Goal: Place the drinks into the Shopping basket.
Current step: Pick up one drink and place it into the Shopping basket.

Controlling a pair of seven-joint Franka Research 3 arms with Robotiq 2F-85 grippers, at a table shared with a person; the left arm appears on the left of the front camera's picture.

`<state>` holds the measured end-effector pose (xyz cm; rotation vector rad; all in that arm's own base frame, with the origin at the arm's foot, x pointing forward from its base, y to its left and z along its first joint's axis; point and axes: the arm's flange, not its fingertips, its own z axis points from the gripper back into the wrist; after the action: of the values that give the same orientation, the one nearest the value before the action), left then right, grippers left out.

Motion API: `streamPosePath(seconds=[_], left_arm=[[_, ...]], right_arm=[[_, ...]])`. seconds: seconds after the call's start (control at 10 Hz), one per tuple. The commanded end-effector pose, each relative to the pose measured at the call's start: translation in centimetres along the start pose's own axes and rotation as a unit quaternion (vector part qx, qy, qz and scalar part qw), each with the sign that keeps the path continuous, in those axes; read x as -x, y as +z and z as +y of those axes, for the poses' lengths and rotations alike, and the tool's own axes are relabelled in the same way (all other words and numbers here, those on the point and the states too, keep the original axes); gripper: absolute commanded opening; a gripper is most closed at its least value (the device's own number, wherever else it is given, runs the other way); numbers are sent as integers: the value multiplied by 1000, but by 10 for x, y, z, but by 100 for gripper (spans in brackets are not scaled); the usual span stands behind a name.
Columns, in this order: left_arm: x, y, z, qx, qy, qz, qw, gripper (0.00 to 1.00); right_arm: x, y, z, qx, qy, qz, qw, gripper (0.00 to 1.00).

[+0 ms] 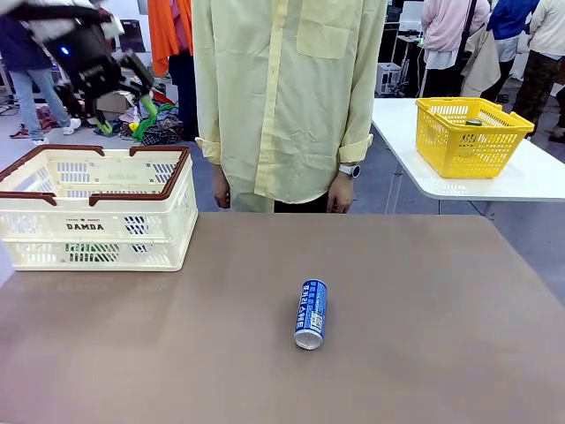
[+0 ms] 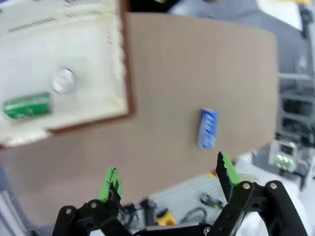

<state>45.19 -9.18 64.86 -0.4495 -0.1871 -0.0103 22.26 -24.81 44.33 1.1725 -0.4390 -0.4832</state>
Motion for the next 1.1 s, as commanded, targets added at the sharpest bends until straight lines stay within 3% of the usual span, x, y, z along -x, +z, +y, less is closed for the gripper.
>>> streamPosePath(seconds=[0.0, 0.2, 0.3, 0.5, 0.7, 0.8, 0.9, 1.0], left_arm=[[65, 5, 40, 127, -39, 62, 989, 100], [116, 12, 111, 252, -43, 80, 964, 100], [140, 4, 166, 340, -63, 68, 936, 100], [169, -28, 242, 431, -101, 25, 896, 100], [167, -49, 288, 471, -99, -12, 876, 100], [151, -51, 292, 476, -70, -4, 877, 100], [198, -46, 279, 451, -92, -18, 888, 100], [198, -46, 279, 451, -92, -18, 888, 100]], right_arm=[[0, 2, 0, -7, 11, 0, 1000, 100], [0, 2, 0, -7, 11, 0, 1000, 100], [0, 2, 0, -7, 11, 0, 1000, 100], [0, 2, 0, -7, 11, 0, 1000, 100], [0, 2, 0, -7, 11, 0, 1000, 100], [0, 2, 0, -7, 11, 0, 1000, 100], [0, 2, 0, -7, 11, 0, 1000, 100], [0, 2, 0, -7, 11, 0, 1000, 100]])
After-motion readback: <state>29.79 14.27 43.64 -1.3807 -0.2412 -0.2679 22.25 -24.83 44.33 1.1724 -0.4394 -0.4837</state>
